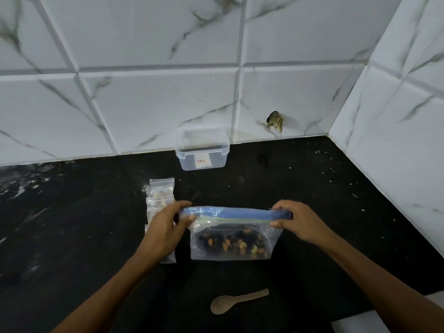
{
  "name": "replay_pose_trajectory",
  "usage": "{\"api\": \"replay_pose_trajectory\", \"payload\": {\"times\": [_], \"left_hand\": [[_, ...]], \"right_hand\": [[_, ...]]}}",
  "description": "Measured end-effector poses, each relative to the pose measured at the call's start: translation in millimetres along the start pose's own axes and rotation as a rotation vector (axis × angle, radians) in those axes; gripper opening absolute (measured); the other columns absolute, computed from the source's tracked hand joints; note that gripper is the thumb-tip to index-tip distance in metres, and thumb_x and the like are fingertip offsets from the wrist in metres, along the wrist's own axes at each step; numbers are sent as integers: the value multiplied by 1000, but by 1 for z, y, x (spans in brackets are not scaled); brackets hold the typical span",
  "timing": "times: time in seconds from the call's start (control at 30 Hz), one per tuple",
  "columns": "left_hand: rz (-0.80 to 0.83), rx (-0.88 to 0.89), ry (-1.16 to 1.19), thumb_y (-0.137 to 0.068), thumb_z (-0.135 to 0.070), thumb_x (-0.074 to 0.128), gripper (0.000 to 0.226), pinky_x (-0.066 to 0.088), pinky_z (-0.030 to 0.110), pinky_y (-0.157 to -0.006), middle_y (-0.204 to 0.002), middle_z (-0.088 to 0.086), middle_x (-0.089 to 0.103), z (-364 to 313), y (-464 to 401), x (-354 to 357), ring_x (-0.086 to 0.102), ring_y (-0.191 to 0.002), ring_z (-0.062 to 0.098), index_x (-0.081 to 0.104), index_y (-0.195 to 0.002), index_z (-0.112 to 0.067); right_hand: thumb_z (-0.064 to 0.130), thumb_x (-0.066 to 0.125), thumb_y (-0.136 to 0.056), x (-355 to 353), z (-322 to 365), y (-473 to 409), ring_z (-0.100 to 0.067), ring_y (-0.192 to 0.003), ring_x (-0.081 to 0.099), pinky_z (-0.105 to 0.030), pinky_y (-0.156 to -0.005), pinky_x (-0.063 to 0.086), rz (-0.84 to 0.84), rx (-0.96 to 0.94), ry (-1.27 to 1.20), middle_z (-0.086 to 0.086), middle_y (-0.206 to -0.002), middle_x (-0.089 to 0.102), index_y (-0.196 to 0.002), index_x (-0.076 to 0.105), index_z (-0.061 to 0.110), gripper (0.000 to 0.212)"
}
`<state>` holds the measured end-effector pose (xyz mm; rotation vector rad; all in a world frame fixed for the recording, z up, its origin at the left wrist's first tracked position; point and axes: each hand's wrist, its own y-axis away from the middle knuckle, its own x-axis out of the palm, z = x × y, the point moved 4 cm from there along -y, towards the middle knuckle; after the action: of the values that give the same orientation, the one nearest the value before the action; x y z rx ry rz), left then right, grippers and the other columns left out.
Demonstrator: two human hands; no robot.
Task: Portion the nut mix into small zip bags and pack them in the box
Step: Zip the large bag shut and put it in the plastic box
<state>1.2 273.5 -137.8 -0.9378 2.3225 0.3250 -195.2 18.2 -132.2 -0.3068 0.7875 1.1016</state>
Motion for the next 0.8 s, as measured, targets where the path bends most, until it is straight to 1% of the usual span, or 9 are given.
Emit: {"api": "replay_pose_trajectory", "payload": {"times": [0.07,0.13,0.17,0.27,0.33,0.43,0.5,0.63,0.8], "left_hand": [[57,15,-196,-83,-57,65,59,44,22,-91,-114,-8,57,5,1,-2,52,-100,2,58,-132,-25],[96,71,-478,-71,-89,41,90,35,34,-101,-115,-7,53,6,2,-4,49,-107,8,58,-134,-27],[85,131,-597,-69,-94,29,98,34,38,-102,-118,-6,54,6,1,-4,52,-111,11,58,-134,-27],[-16,427,-737,-81,-71,39,69,45,47,-95,-129,1,62,-14,3,-5,63,-114,21,57,-133,-29],[5,562,-786,-90,-64,33,61,45,46,-98,-131,0,64,-31,4,1,64,-115,18,58,-132,-28],[286,418,-892,-83,-83,25,91,23,42,-116,-149,-2,48,-42,4,15,47,-135,14,35,-150,-23],[427,346,-1007,-80,-80,45,99,16,39,-117,-156,1,37,-39,3,23,37,-141,17,19,-155,-21],[437,384,-1001,-88,-56,59,63,29,36,-110,-138,-4,55,-30,-2,24,52,-125,15,42,-140,-26],[419,367,-871,-95,-48,55,27,38,32,-105,-109,-8,69,-20,-8,29,63,-100,9,60,-115,-31]], "right_hand": [[20,73,-80,0,-1,0,-4,-94,56,-13,-69,42,-12,-23,90,14,-104,55,-88,62,30,16],[22,74,-79,0,1,0,0,-102,50,-13,-75,41,18,-32,168,19,-114,45,-88,64,27,14],[24,73,-79,1,4,0,2,-106,48,-15,-80,41,57,-35,203,20,-117,43,-88,65,27,13],[34,69,-82,5,19,1,-1,-105,49,-23,-90,43,190,-80,397,17,-111,50,-92,62,31,13],[45,66,-82,7,33,1,-5,-103,49,-29,-96,41,230,-122,536,14,-107,55,-105,59,32,28],[61,61,-79,17,42,-3,-11,-118,46,-34,-107,29,310,-135,701,8,-125,52,-135,44,29,67],[59,61,-80,26,44,-6,-13,-115,49,-37,-107,31,330,-168,743,7,-123,54,-133,45,30,62],[43,63,-86,31,46,-5,-10,-92,56,-29,-87,42,295,-199,689,6,-99,61,-107,59,27,27],[35,62,-89,33,44,-7,-9,-87,56,-27,-76,43,341,-114,617,6,-96,60,-105,58,27,18]]}}
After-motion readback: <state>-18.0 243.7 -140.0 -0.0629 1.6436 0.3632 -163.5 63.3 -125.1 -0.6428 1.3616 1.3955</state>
